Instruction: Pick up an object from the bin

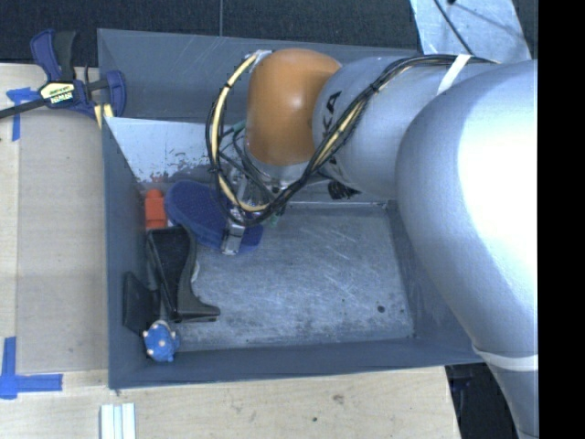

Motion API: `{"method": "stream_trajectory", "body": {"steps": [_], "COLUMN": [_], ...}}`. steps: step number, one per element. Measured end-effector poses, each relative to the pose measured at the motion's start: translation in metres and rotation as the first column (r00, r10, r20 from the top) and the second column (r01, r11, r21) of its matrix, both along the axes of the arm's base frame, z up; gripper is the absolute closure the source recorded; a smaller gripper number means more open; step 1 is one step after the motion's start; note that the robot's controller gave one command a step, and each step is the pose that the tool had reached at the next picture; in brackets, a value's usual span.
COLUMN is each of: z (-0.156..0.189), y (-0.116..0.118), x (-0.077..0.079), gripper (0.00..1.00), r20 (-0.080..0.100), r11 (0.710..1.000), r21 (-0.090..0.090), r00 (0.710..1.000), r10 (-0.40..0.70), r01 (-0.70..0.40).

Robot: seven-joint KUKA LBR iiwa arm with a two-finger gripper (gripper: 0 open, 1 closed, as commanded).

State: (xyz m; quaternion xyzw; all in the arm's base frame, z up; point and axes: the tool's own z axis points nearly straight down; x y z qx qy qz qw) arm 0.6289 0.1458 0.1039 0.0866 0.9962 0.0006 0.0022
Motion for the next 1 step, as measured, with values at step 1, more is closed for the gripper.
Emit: {"method": "stream_trajectory", "body": {"steps": [1], "z": [-0.0316], "y": [-0.0199], "x": [-0.0026], "gripper": [0.00], "r20": [-0.004], "r11": [0.992], "r21": [0.005], "r00": [0.992], "r10": [-0.123], "r01": [0.123]}}
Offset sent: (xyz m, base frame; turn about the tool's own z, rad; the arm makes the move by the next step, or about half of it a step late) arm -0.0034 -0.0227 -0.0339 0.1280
